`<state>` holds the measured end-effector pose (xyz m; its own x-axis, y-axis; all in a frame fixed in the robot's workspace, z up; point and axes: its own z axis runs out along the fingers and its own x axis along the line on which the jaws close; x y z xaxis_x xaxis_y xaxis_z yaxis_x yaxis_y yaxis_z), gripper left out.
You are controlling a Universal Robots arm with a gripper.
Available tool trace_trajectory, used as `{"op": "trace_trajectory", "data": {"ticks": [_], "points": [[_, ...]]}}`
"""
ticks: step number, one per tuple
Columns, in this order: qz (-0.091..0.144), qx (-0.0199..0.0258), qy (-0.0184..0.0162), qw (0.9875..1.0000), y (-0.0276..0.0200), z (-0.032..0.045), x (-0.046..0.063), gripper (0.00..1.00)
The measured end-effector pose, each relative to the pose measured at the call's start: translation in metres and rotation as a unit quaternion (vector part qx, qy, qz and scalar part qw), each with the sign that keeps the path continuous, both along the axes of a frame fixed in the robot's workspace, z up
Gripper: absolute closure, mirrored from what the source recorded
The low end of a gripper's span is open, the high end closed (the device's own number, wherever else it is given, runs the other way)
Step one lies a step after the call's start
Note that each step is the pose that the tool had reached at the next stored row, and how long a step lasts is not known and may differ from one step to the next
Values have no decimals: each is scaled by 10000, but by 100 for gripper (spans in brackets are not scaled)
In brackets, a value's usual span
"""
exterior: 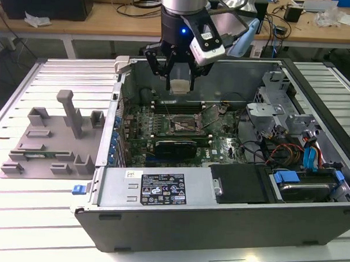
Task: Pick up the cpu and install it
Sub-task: 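Pick up the cpu and move it towards the insertion slot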
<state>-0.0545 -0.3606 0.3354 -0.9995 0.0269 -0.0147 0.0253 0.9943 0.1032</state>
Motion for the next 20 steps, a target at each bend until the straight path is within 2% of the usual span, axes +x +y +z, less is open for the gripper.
{"op": "trace_trajectory", "data": {"ticks": [2, 7, 12, 15, 20], "points": [[0, -32, 16, 10000, 0, -20, 2, 45], [-1, -133, 21, 9999, 0, -68, 14, 45], [1, -276, 24, 9996, 0, -129, 37, 45], [0, -336, 25, 9994, 1, -182, 56, 45], [0, -357, 34, 9994, 31, -282, 80, 45]]}}
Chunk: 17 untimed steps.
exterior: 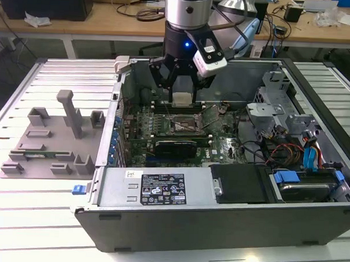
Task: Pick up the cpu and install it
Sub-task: 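Pick up the cpu and move it towards the insertion slot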
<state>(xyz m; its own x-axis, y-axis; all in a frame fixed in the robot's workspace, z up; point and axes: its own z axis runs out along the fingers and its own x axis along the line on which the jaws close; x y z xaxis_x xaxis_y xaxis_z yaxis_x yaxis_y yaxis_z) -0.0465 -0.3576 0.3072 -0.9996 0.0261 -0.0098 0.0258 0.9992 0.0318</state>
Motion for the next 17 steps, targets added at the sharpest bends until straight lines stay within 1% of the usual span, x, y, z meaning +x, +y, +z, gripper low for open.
{"op": "trace_trajectory", "data": {"ticks": [1, 4, 6, 12, 15, 17], "points": [[0, -1, 3, 10000, 16, -30, 2, 45], [1, -2, 5, 10000, 90, -130, 2, 45], [1, -4, 5, 10000, 128, -200, 2, 45], [2, -5, 5, 10000, 169, -288, 2, 45], [6, -4, 5, 10000, 202, -327, 2, 45], [21, -5, 5, 10000, 235, -365, 9, 45]]}}
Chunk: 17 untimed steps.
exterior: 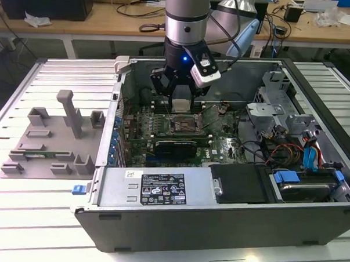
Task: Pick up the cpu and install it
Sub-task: 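Pick up the cpu and move it towards the insertion slot, then place the cpu into insertion slot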
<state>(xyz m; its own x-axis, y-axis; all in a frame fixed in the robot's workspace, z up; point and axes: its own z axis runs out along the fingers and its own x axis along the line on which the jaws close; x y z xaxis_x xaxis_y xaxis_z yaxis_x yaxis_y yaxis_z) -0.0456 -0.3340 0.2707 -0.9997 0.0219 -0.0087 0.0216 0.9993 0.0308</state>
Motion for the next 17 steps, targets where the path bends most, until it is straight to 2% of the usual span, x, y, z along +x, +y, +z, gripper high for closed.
{"op": "trace_trajectory", "data": {"ticks": [5, 17], "points": [[19, 0, 0, 10000, 18, -63, 6, 45], [18, -2, 0, 10000, 18, -78, 6, 45]]}}
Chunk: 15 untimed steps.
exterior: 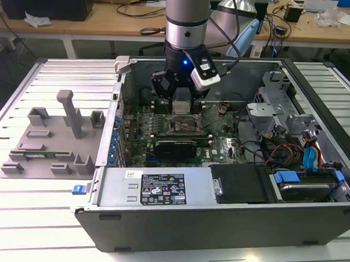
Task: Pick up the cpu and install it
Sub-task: 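Place the cpu into insertion slot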
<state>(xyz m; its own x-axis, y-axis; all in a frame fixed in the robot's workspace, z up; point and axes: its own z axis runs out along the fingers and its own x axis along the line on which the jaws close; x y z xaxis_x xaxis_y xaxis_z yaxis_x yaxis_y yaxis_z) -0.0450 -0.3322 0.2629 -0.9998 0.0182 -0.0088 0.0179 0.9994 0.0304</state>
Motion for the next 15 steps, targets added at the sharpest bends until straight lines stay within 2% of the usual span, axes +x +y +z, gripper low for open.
{"op": "trace_trajectory", "data": {"ticks": [5, 9, 11, 13, 15], "points": [[-16, 0, 1, 10000, 0, 1, 0, 45], [-398, -1, 1, 9992, -1, 1, 0, 45], [-734, 0, 0, 9973, -1, 0, 0, 45], [-943, 0, 0, 9955, 0, -1, 0, 45], [-1333, 0, 0, 9911, 0, -3, 0, 45]]}}
